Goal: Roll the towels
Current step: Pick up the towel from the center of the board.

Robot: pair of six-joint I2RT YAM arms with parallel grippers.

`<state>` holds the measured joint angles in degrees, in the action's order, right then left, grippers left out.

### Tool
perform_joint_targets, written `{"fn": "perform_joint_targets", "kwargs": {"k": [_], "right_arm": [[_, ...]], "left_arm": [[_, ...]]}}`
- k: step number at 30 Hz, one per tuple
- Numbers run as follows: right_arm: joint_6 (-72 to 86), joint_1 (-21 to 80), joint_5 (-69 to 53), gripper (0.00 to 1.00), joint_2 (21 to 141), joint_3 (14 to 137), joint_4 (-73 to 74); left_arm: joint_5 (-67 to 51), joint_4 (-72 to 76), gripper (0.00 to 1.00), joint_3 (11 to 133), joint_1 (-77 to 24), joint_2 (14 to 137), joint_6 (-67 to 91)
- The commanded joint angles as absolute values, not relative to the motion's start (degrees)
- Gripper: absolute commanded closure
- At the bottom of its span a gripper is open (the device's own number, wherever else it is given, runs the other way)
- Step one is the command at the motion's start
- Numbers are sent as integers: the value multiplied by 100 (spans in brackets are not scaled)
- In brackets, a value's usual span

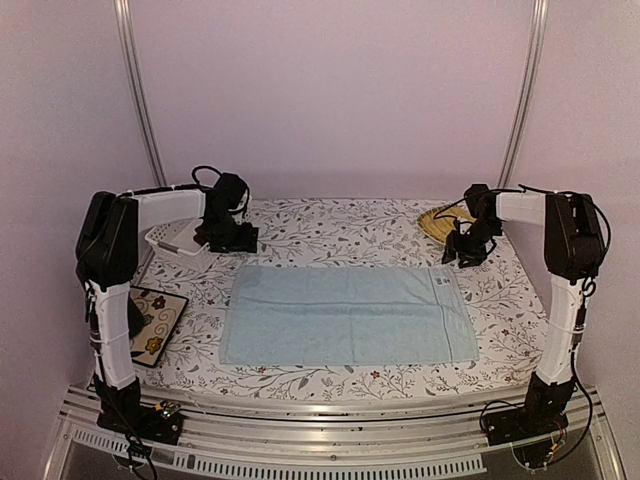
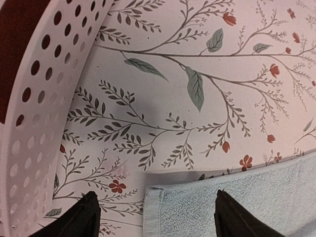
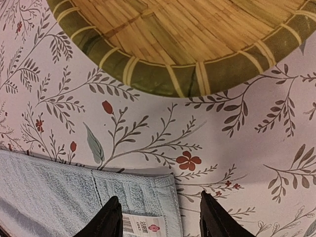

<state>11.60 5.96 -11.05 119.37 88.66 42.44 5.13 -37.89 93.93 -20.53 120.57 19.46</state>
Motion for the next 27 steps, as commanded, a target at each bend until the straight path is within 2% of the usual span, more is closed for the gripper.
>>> {"fn": "perform_joint_targets", "kwargs": {"k": [1, 8, 12, 22, 24, 27], "right_arm": [[1058, 591, -1093, 46, 12186, 9026, 4286], [1003, 599, -1183, 48, 12251, 9035, 4241], [972, 598, -1174, 48, 12295, 9044, 4234], [930, 602, -1257, 48, 12347, 9062, 4212], [925, 602, -1258, 48, 12360, 9062, 4219], [915, 598, -1244, 49, 12390, 9085, 4219]], "left_arm": [[646, -3841, 22, 9176, -2109, 12075, 1832], [705, -3799, 28, 9079, -2112, 12234, 1810], [540, -3747, 36, 9079, -2109, 12340, 1834], [611, -3613, 37, 9285, -2101, 12689, 1834], [543, -3612, 46, 9359, -2092, 12781, 1836], [463, -3581, 54, 9412, -2092, 12840, 1836]]}}
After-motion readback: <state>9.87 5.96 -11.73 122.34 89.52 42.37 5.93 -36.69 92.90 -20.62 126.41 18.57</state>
